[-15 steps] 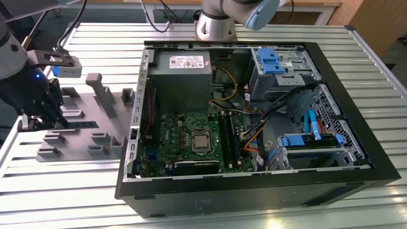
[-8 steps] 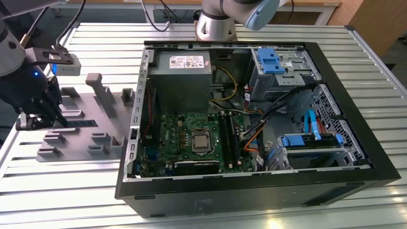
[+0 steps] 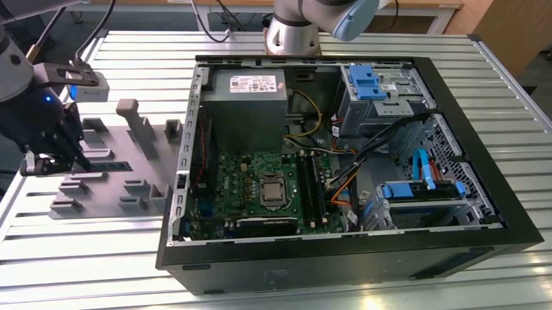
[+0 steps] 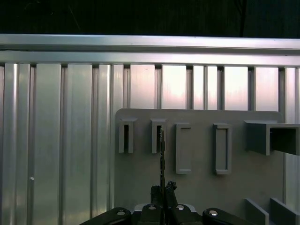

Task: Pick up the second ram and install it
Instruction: 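Pick up the second ram and move it above second insertion slot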

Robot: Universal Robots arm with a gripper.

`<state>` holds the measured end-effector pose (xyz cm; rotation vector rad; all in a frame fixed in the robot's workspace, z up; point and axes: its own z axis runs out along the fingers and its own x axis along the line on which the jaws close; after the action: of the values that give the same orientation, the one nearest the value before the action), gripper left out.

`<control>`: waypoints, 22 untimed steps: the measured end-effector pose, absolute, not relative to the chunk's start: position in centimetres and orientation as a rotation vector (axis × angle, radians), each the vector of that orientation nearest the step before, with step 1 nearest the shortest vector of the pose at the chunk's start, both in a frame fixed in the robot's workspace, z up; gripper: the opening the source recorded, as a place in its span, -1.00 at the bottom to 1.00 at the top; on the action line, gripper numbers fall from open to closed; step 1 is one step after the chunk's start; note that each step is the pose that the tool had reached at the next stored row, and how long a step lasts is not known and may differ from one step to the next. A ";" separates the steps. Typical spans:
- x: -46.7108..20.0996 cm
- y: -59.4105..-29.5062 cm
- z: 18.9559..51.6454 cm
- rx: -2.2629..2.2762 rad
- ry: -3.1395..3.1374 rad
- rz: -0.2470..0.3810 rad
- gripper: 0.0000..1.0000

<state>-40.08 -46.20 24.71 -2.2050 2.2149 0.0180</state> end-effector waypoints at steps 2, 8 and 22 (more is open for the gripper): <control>-40.1 -46.2 24.8 -2.205 2.215 0.018 -0.72; -40.1 -46.2 25.1 -2.205 2.215 0.018 -0.72; -40.1 -46.2 26.0 -2.205 2.215 0.018 -0.72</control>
<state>-40.08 -46.19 25.99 -2.2049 2.2148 0.0179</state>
